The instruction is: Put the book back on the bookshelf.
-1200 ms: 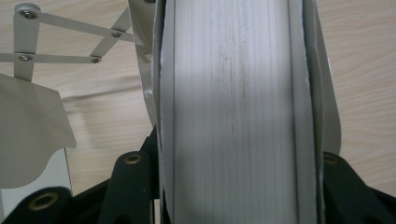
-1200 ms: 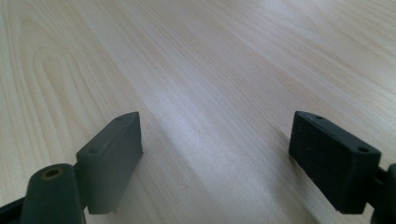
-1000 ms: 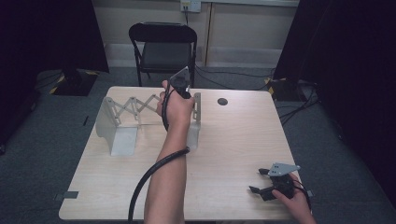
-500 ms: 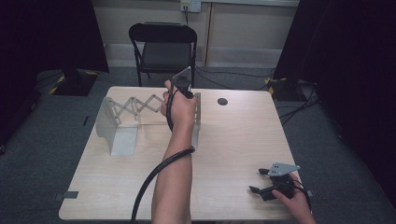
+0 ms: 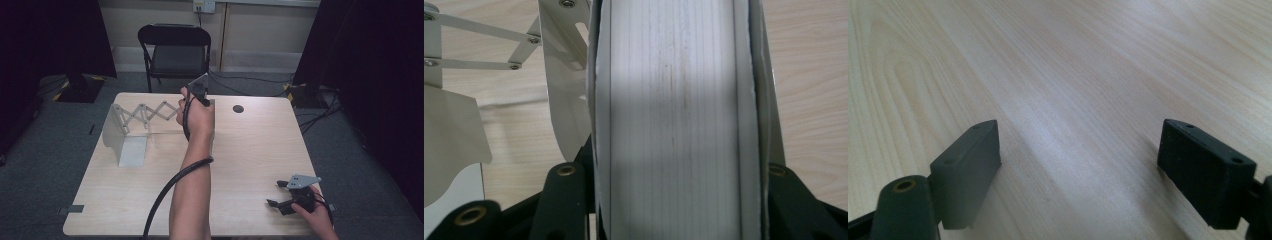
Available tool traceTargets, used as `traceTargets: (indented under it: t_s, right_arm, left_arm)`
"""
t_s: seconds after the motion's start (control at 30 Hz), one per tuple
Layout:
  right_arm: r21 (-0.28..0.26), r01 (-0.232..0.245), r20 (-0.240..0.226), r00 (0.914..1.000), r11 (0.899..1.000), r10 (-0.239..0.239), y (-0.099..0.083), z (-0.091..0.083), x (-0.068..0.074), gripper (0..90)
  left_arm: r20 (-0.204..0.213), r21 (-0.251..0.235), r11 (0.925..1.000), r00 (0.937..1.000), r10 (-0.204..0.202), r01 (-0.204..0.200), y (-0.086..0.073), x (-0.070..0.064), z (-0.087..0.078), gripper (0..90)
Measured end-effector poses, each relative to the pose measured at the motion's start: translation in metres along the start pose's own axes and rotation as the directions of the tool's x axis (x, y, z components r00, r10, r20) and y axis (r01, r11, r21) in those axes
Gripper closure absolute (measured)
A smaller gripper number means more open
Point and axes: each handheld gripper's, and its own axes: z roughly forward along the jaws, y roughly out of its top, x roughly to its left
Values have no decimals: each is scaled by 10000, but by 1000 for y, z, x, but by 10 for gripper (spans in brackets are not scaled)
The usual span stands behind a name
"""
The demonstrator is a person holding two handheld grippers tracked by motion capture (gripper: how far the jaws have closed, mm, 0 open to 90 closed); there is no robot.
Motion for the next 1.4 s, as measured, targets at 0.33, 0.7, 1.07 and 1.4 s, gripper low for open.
traceTargets:
  t_s: [0.33, 0.7, 1.07, 1.4]
  right_arm:
    - [1, -3, 6, 10000, 10000, 3, 0, 0, 0, 169]
    - [1, -1, -5, 10000, 10000, 1, 0, 0, 0, 168]
    - [0, 2, 1, 10000, 10000, -2, 0, 0, 0, 168]
    - [0, 6, -3, 10000, 10000, -6, 0, 0, 0, 168]
  left_arm:
    - [92, -96, 9997, 9997, -226, 227, 1, -1, 1, 530]
    - [-192, -203, 9990, 9990, -407, 403, 1, -1, 2, 529]
    - [-196, -287, 9992, 9994, -276, 270, 3, -6, 3, 528]
    - [-283, -387, 9990, 9993, -234, 223, 3, -8, 5, 522]
